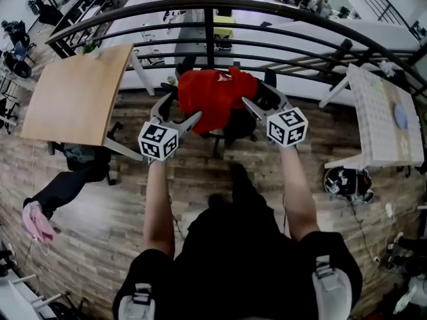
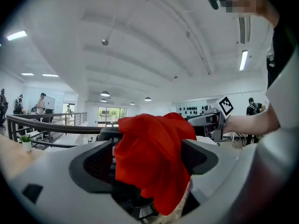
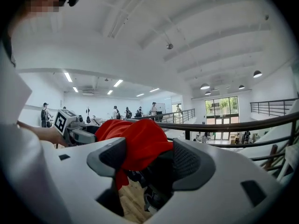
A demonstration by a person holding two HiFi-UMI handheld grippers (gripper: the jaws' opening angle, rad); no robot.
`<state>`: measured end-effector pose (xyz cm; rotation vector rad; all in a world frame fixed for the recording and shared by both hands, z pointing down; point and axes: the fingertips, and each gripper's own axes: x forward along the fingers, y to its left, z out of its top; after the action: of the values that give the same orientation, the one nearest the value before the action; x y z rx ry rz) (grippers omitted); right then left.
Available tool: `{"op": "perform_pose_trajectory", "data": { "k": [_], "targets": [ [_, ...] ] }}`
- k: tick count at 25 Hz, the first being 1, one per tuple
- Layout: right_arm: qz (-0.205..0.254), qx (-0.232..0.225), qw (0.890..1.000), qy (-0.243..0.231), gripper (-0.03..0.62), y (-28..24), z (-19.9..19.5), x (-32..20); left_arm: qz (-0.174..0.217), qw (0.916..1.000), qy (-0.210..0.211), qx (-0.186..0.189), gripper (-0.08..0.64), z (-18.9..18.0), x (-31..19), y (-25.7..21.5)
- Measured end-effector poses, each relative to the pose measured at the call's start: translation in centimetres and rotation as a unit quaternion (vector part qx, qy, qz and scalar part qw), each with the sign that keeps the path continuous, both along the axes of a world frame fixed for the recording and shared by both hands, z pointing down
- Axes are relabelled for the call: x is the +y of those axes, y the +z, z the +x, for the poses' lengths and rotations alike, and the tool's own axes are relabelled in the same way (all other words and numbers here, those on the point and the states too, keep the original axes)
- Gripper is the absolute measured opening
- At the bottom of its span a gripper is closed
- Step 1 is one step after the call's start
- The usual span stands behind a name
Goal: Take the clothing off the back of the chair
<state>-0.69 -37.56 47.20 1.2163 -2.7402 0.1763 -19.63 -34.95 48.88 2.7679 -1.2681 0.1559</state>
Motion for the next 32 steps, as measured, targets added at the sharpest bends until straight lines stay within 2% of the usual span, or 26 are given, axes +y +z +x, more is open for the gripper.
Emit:
{"op": "perform_pose_trajectory", "data": {
  "k": [5,10,14,23,27,30,32],
  "targets": [
    [-0.006,0.009,1.0,-0.006,0.291,0.1,-1.0,0.3,-0.012,0.9997,0.021,-0.002,0.439,1.7,-0.1,0.4],
    [0.007,0.017,1.0,-0.019,0.253,-0.3,-2.1,1.2,-0.014,0.999,0.04,-0.015,0.439,3.3,0.0,0.5],
    [0.0,0.016,0.999,-0.049,0.181,-0.1,-3.9,2.1,-0.012,0.9974,0.07,-0.014,0.437,5.0,0.3,0.1],
    [-0.004,0.032,0.995,-0.099,0.176,0.4,-7.0,3.7,-0.003,0.9912,0.131,-0.015,0.414,7.5,2.9,-0.2],
    [-0.003,0.031,0.993,-0.112,0.161,0.7,-7.7,4.1,0.0,0.9895,0.143,-0.016,0.413,7.9,3.8,0.1],
    [0.0,0.032,0.992,-0.119,0.15,0.7,-8.5,4.4,0.002,0.9889,0.149,0.001,0.413,7.8,4.2,-0.2],
    [0.009,0.041,0.99,-0.133,0.149,0.8,-9.3,5.0,-0.005,0.9865,0.159,0.039,0.413,7.5,4.4,-0.7]
  ]
}}
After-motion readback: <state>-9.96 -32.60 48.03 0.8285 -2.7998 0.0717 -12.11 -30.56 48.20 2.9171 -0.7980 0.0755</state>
